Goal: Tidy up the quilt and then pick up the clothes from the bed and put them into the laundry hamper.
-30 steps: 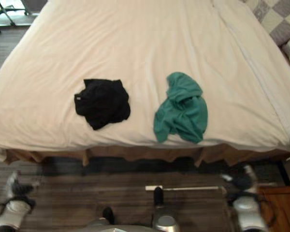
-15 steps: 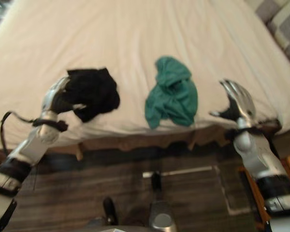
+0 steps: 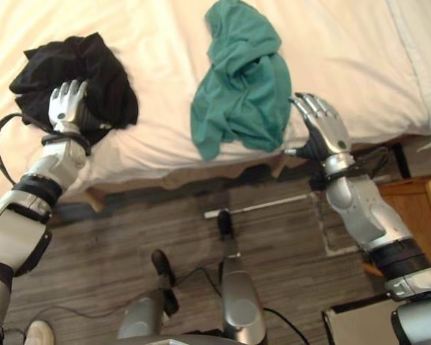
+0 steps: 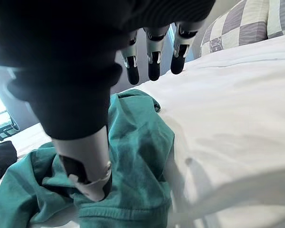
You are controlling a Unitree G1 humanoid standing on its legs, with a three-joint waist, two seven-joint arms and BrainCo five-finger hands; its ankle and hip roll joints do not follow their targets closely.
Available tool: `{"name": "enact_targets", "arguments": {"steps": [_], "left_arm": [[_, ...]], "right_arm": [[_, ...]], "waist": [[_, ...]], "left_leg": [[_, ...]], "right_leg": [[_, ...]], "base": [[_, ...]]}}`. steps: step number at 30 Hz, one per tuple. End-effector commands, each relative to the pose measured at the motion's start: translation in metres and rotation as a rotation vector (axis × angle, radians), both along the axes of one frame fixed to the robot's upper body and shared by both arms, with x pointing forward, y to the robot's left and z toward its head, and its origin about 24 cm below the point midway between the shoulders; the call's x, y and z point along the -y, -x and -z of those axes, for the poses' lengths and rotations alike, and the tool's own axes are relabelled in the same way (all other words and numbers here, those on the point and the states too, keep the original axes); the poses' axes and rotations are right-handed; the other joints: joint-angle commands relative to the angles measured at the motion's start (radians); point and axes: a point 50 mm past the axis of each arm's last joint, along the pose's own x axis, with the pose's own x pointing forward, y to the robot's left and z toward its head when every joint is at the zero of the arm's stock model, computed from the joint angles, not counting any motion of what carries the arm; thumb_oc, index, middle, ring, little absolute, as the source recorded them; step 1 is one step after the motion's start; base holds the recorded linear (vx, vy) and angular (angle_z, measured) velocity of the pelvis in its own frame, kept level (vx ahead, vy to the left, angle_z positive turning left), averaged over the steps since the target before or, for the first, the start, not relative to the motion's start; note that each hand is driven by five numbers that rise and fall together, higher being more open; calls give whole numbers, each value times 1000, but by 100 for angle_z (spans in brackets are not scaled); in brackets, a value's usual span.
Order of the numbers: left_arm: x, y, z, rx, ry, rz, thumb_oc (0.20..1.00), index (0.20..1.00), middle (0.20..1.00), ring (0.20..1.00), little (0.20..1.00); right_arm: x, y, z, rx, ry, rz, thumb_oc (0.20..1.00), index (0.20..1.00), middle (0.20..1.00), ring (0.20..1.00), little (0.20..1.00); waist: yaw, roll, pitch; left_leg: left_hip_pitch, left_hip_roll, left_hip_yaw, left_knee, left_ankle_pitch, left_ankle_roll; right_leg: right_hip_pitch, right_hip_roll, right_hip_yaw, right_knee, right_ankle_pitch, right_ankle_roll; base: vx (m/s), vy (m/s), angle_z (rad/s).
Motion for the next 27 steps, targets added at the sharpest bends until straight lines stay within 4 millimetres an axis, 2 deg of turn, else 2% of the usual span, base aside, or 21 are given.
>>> {"name": "enact_targets", "arguments": {"steps": [1,2,5,6,7,8,9,10,11,13,14,16,18,21,22,23,24,25,26,27], "left_arm": [[-60,20,8,-132,-132,-251,523,523,523,523,523],[-64,22,7,-134,-129,-255,200,200,200,200,200],[-71,27,6,-123,-118,-255,200,200,200,200,200],[-70,34,18,-77,29,-206,200,200,200,200,200],[-72,36,19,-77,35,-214,200,200,200,200,200],[-64,40,35,-58,175,-162,200,200,200,200,200],[-57,56,68,-24,520,-117,200,200,200,200,200],[-58,57,69,-22,525,-123,200,200,200,200,200],[-55,67,86,-3,708,-113,200,200,200,200,200],[-38,81,114,-14,893,-77,200,200,200,200,200],[-35,91,126,-19,968,-79,200,200,200,200,200],[-21,108,148,-46,1080,-55,200,200,200,200,200],[-11,119,163,-82,1163,-45,200,200,200,200,200],[4,132,177,-156,1191,-1,200,200,200,200,200],[10,137,180,-174,1202,19,200,200,200,200,200],[10,137,180,-175,1201,18,200,200,200,200,200],[19,144,185,-206,1245,44,200,200,200,200,200],[24,144,186,-217,1258,59,200,200,200,200,200],[32,144,189,-242,1285,77,200,200,200,200,200],[32,144,189,-245,1283,78,200,200,200,200,200]], "right_arm": [[2,5,-45,196,48,-12,1000,1000,1000,1000,1000],[3,5,-48,201,60,-6,1000,1000,1000,1000,1000],[0,2,-56,209,97,-10,1000,1000,1000,1000,1000],[-6,-6,-67,215,140,-6,1000,1000,1000,1000,1000],[-9,-8,-68,215,144,-14,1000,1000,1000,1000,1000],[-9,-12,-71,210,162,1,1000,1000,1000,1000,1000],[-5,-29,-69,139,171,52,1000,1000,1000,1000,1000],[-7,-30,-70,140,175,45,1000,1000,1000,1000,1000],[-4,-42,-69,100,177,83,1000,1000,1000,1000,1000],[3,-57,-66,29,198,157,1000,1000,1000,1000,1000],[4,-65,-68,7,210,186,1000,1000,1000,1000,1000],[20,-75,-63,-62,196,284,1000,1000,1000,1000,1000],[31,-81,-52,-130,163,347,1000,1000,1000,1000,1000],[46,-85,-28,-234,53,441,1000,1000,1000,1000,1000],[50,-85,-17,-273,-5,464,291,291,291,291,291],[50,-85,-16,-274,-7,464,200,200,200,200,200],[54,-82,5,-324,-116,472,200,200,200,200,200],[53,-80,11,-323,-170,452,200,200,200,200,200],[58,-67,34,-336,-312,430,200,200,200,200,200],[59,-66,36,-337,-315,432,200,200,200,200,200]], "waist": [[31,-38,-12],[41,-36,-11],[58,-29,-10],[102,-25,-5],[93,-25,-5],[120,-26,-1],[147,-24,3],[140,-24,2],[153,-21,5],[184,-18,13],[184,-11,13],[207,-1,22],[218,13,24],[241,36,22],[248,42,20],[248,41,18],[259,46,13],[258,48,11],[248,51,7],[250,50,5]], "left_leg": [[-18,62,-39,-5,23,-56],[-23,64,-42,-5,24,-56],[-30,67,-51,-5,28,-60],[-26,70,-60,-5,27,-67],[-30,68,-60,-5,33,-66],[-26,69,-64,-5,30,-69],[-26,68,-70,-5,38,-73],[-30,68,-70,-5,44,-72],[-34,67,-76,-5,48,-75],[-44,66,-86,-5,56,-78],[-48,66,-88,-5,58,-79],[-59,64,-96,-5,65,-82],[-72,64,-106,-5,70,-84],[-80,62,-119,-5,74,-85],[-81,61,-124,-5,75,-84],[-82,61,-125,-5,75,-84],[-80,59,-132,-5,73,-80],[-76,57,-132,-5,71,-78],[-63,63,-108,-5,65,-78],[-67,62,-109,-5,68,-78]], "right_leg": [[47,-87,-59,14,-87,147],[47,-88,-66,14,-87,147],[47,-89,-80,13,-87,145],[61,-89,-96,13,-97,142],[58,-90,-95,11,-91,142],[64,-90,-101,12,-98,141],[71,-90,-105,11,-98,136],[67,-91,-104,9,-93,135],[68,-91,-107,9,-93,132],[65,-93,-113,8,-91,127],[64,-92,-116,7,-91,125],[62,-96,-125,7,-90,120],[61,-97,-135,6,-90,118],[67,-102,-152,6,-94,116],[71,-102,-155,5,-95,116],[71,-102,-155,5,-95,116],[82,-103,-163,4,-100,117],[90,-106,-168,4,-104,118],[113,-128,-197,5,-112,122],[111,-129,-198,4,-109,121]], "base": [[-27,-71,12],[-16,-61,6],[6,-70,15],[-3,-77,12],[15,-105,-2],[2,-62,-3],[6,-63,-3],[-13,-42,4],[0,0,0],[0,-21,13],[2,-25,22],[-5,-18,18],[1,-16,19],[4,7,28],[-2,14,18],[7,23,22],[15,29,20],[31,8,24],[12,-6,19],[-21,-20,22]]}}
